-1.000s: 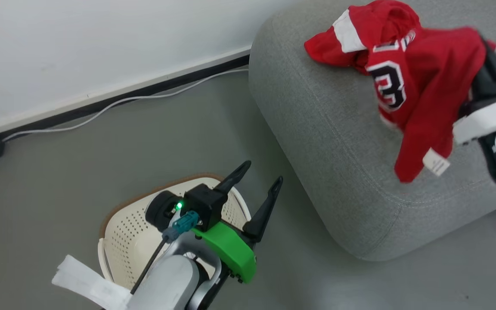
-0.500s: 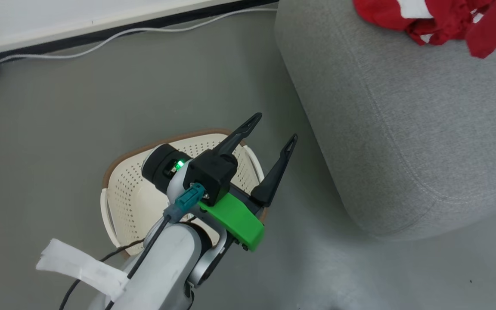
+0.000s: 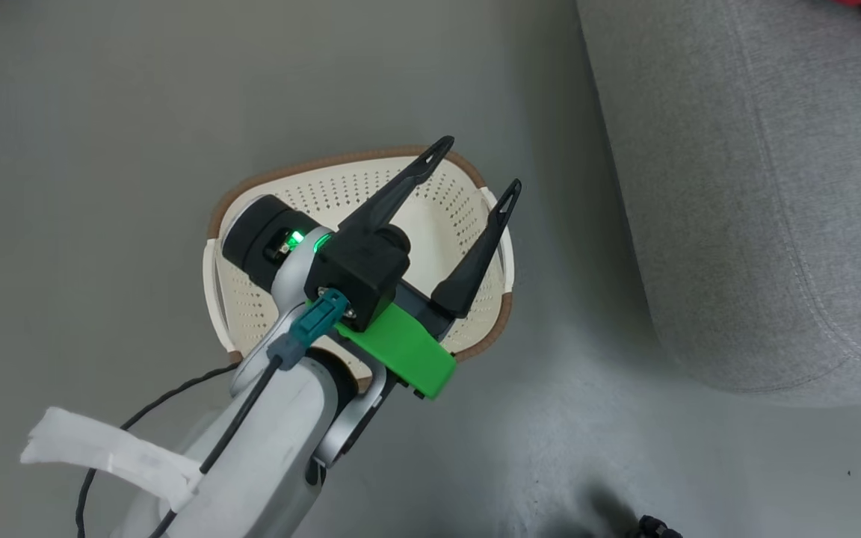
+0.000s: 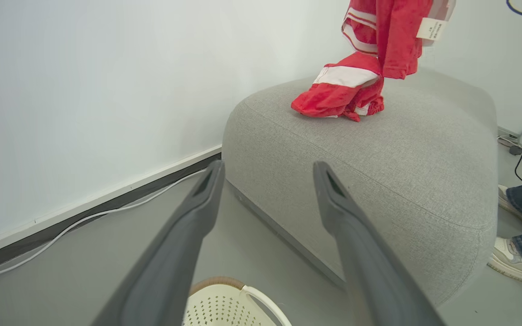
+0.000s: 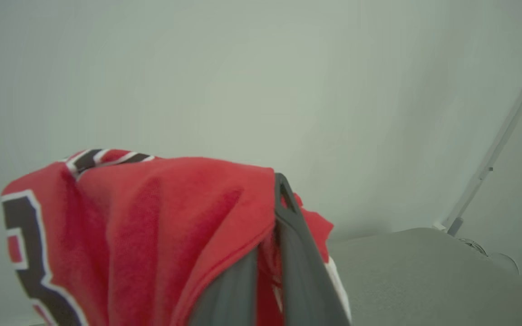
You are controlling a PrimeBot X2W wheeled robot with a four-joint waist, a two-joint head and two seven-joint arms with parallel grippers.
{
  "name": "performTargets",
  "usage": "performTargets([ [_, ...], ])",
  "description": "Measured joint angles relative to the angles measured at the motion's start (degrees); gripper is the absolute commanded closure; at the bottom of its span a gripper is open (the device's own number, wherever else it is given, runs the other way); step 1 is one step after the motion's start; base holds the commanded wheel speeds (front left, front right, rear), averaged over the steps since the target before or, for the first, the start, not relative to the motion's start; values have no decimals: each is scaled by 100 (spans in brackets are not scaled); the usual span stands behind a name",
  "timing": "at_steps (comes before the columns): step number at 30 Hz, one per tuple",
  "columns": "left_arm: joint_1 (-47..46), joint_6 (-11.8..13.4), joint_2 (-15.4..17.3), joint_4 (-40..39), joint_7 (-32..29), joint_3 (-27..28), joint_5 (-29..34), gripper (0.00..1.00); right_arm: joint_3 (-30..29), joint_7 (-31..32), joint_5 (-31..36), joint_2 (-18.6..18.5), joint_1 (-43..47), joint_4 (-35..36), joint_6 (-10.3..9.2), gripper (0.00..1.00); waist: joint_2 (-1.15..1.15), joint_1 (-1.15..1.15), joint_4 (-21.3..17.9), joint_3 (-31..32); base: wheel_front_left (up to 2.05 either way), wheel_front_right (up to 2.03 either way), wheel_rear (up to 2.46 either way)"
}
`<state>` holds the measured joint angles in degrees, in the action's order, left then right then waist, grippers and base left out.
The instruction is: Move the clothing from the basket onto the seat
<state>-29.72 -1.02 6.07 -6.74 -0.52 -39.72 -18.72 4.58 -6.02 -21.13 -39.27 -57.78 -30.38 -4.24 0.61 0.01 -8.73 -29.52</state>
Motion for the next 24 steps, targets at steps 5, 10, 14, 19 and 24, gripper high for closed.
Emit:
performTargets([
  [5,-65,4,42,-83,-58,13,160,0,-84,-135,0,151,23,-445,-143,100,0,0,97,-349,0,0,0],
  [10,-89,7,108,-93,-103,42,179,0,11,-261,1,541,182,-840,-152,100,0,0,115,-633,0,0,0],
  [14,-98,7,137,-66,-104,41,183,0,107,-364,47,771,297,-1135,-178,100,0,0,70,-763,0,0,0],
  [19,-121,7,155,-31,-120,43,183,0,105,-387,78,784,340,-1503,-201,100,0,0,12,-793,0,0,0],
  [24,-131,7,192,16,-118,85,182,0,152,-523,113,926,334,-1651,-227,100,0,0,-29,-773,0,0,0],
])
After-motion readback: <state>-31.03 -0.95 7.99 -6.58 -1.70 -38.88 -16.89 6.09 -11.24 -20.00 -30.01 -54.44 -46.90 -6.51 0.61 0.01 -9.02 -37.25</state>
